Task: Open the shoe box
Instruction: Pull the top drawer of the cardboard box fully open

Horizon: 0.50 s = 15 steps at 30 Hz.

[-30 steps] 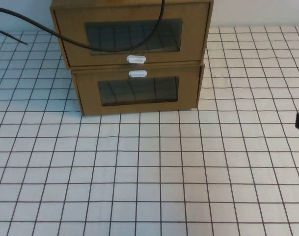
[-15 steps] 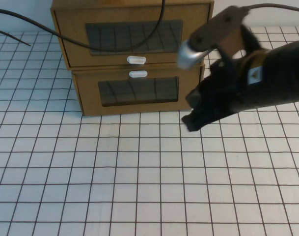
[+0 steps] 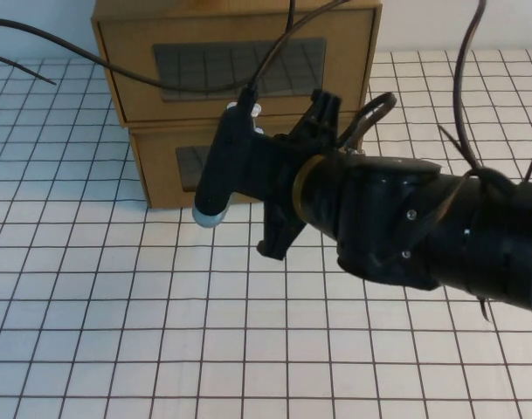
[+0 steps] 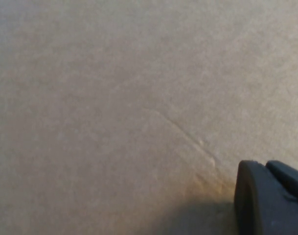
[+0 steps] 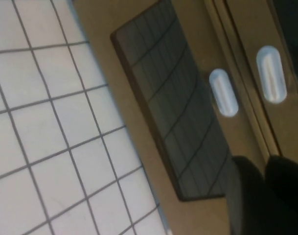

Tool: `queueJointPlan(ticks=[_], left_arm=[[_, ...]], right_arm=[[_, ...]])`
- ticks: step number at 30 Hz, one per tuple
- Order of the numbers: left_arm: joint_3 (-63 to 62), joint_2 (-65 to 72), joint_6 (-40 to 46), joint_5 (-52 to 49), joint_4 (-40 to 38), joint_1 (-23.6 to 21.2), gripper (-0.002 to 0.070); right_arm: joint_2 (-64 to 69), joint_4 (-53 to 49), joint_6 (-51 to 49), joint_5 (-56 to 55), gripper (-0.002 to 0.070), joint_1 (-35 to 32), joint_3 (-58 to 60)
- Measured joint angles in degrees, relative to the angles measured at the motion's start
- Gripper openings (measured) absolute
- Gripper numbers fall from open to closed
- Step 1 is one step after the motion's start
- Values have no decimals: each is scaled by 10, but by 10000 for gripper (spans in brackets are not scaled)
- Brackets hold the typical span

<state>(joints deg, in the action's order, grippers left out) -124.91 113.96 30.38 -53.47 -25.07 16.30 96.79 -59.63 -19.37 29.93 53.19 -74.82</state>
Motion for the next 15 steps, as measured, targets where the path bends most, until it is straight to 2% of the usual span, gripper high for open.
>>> queueJointPlan(ticks=[5, 7, 9, 15], left_arm=[[0, 0, -6, -2, 0, 0, -2], [0, 0, -9, -6, 0, 0, -2], [-2, 0, -11, -11, -2, 0, -2], [-3, 0, -15, -20, -4, 0, -2]], right_arm=[[29, -73, -71, -22, 242, 1, -24], [45, -103, -102, -20, 291, 1, -41], [62, -126, -115, -20, 294, 1, -57], [110, -201, -125, -20, 242, 1, -87]])
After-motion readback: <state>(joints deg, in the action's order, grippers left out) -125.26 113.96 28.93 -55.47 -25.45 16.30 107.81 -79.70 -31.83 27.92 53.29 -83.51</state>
